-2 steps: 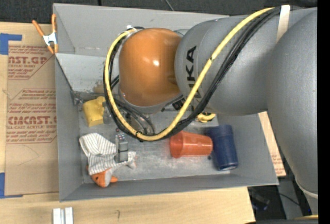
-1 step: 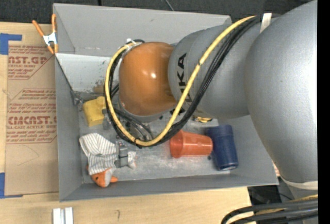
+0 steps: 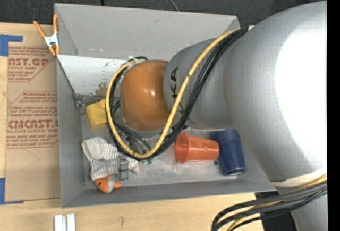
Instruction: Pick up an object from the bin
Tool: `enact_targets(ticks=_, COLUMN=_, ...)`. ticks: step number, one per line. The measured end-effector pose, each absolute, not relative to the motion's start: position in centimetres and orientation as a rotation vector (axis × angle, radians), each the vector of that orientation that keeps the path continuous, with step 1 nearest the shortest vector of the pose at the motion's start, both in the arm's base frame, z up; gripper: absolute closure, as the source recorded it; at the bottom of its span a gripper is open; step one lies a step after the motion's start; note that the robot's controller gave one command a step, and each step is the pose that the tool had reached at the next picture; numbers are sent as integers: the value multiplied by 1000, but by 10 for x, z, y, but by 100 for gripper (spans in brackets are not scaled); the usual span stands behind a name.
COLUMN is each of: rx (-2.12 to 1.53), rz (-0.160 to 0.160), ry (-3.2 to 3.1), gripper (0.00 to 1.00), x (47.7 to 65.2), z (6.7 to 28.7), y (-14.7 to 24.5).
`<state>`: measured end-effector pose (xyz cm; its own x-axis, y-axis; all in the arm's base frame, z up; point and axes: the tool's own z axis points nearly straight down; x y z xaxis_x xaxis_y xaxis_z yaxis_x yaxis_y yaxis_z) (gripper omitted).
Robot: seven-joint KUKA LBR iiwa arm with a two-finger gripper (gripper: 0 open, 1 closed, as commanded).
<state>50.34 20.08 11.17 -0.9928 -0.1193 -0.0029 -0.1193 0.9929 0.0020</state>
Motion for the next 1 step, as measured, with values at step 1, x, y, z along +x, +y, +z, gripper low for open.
enact_targets(ticks=1, rx=34, rz=2, ry=3141, gripper=100, x=501, z=70, y=177)
